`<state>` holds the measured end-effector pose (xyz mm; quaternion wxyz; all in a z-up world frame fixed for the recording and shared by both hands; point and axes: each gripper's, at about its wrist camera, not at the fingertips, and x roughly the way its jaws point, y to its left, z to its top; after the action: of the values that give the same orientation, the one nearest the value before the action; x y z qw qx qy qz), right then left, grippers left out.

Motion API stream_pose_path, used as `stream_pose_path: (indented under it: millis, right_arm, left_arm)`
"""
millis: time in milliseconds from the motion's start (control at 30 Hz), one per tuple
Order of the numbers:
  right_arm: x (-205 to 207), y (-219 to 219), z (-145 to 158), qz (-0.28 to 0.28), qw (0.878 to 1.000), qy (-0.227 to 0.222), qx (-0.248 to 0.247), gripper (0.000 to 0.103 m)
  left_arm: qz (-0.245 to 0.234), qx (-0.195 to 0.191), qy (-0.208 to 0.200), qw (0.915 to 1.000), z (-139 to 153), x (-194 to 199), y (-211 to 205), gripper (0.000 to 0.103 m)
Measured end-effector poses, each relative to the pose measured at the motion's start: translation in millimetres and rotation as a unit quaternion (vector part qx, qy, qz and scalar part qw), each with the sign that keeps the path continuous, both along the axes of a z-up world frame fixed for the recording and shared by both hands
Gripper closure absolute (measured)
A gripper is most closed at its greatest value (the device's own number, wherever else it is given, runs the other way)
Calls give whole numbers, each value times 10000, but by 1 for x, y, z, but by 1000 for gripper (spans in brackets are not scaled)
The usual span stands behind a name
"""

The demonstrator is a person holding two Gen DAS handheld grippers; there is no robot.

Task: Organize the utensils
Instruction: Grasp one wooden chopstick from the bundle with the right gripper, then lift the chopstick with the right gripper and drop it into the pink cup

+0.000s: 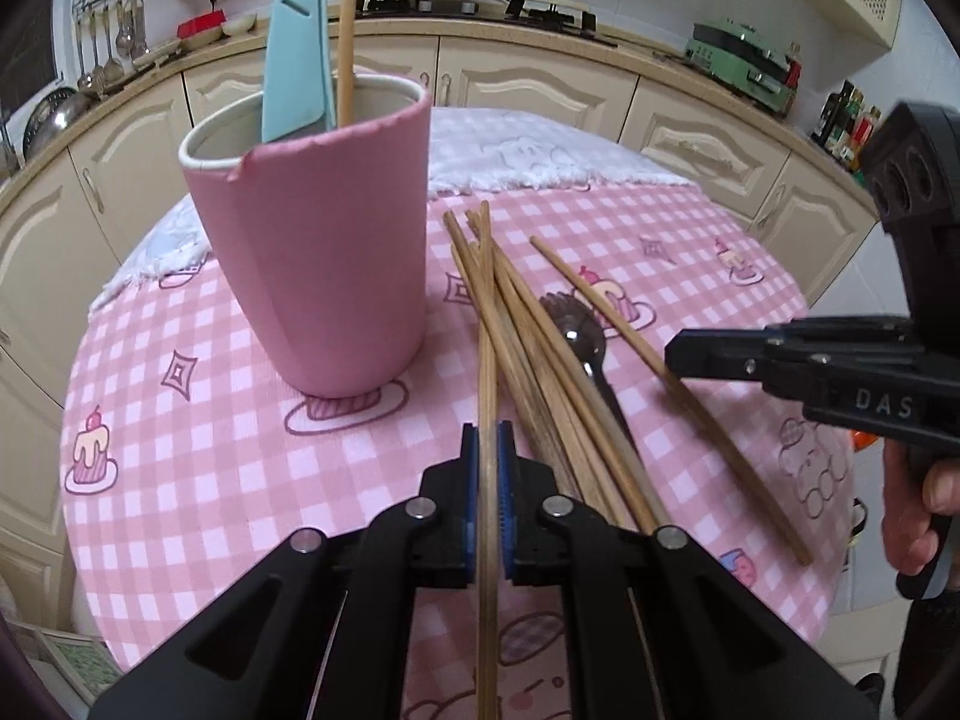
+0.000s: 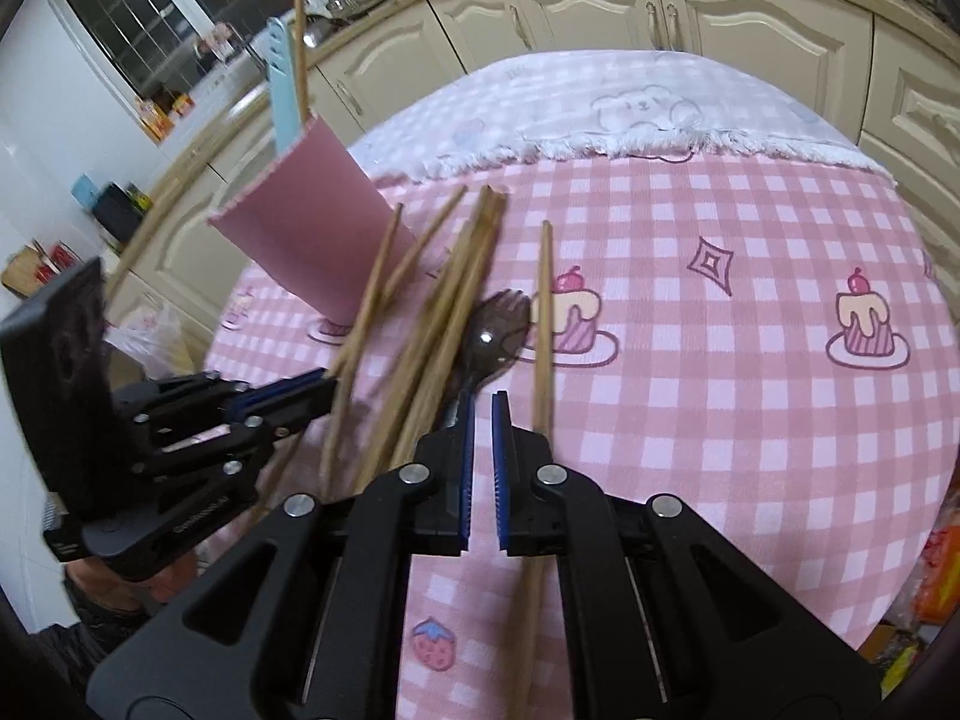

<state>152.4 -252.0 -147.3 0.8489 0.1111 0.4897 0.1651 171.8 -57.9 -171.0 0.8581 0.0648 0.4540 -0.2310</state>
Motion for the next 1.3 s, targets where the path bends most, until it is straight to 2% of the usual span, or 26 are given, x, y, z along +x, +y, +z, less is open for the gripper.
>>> stream_pose_path:
  millis: [167, 267, 300, 367, 467, 500, 567, 700, 867, 933, 1100, 1300]
  right_arm:
    - [8, 7, -9, -28, 9986, 163, -507, 94]
    - [11, 16, -14, 133, 9972, 222, -699, 73]
    - [12, 18, -14, 153, 9967, 229, -770, 71]
    - [14, 26, -14, 183, 9933, 194, -1123, 72]
    - [16, 44, -16, 351, 9825, 4, -1830, 84]
    - [16, 45, -16, 400, 9822, -3, -1836, 95]
    - [16, 44, -16, 437, 9823, -29, -1822, 96]
    - [9, 27, -11, 265, 9919, -146, -1237, 97]
    - [-5, 2, 9, -61, 9972, -524, -536, 98]
    - [-5, -4, 16, -157, 9971, -675, -319, 97]
    - [-14, -16, 33, -310, 9936, -1062, 204, 98]
    - [-21, -23, 54, -421, 9840, -1600, 667, 98]
  left_arm:
    - [41, 340, -34, 9994, -11, 3, -5, 97]
    - [15, 519, -64, 9986, -11, 5, -10, 96]
    - [-5, 592, -67, 9982, -11, 6, -12, 96]
    - [-53, 704, -79, 9975, -12, 9, -18, 96]
    - [-120, 745, -52, 9971, -12, 14, -22, 97]
    - [-126, 728, -36, 9973, -12, 16, -23, 97]
    - [-169, 666, -20, 9976, -12, 16, -24, 97]
    - [-140, 244, 106, 9995, -9, 11, -16, 98]
    - [-40, -190, -122, 9997, 5, -3, -4, 98]
    - [-21, -433, -356, 9984, 15, -10, 1, 98]
    - [86, -721, -890, 9934, 32, -22, 10, 97]
    - [197, -1102, -1536, 9818, 59, -36, 25, 98]
